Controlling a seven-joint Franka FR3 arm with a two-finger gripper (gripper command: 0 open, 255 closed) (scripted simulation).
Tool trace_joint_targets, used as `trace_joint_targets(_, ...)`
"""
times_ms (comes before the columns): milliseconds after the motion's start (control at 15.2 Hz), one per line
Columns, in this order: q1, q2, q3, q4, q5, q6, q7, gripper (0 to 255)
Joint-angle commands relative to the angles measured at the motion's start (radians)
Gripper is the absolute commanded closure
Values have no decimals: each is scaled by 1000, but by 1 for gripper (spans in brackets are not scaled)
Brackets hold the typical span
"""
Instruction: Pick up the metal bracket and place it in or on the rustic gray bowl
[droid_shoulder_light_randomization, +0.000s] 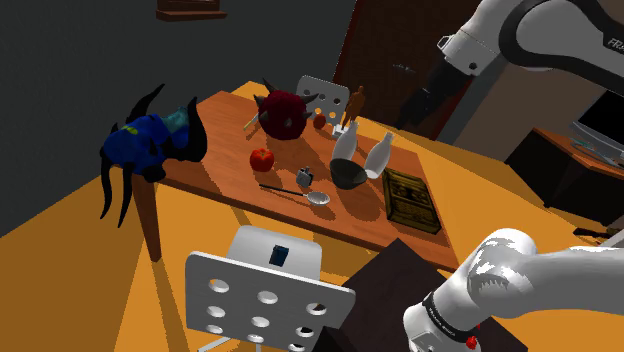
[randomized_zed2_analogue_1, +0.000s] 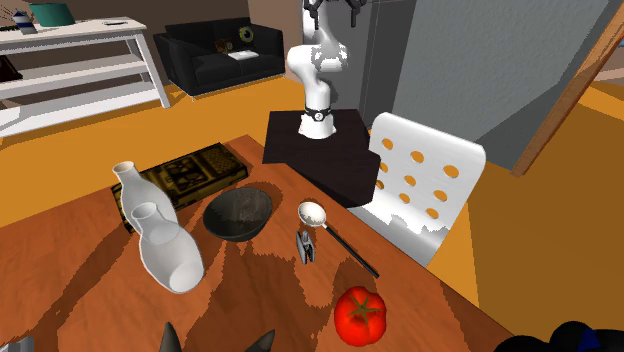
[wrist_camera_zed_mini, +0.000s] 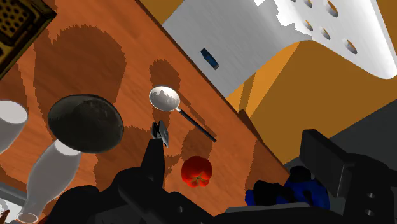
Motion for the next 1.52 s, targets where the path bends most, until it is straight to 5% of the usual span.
trace_joint_targets(0,0,0,0,0,0,0,0,0)
trace_joint_targets(726,-3,332,-44,2,-21,266,-77,0)
trace_joint_targets(1452,-6,730,-78,151,-13,453,-152,0)
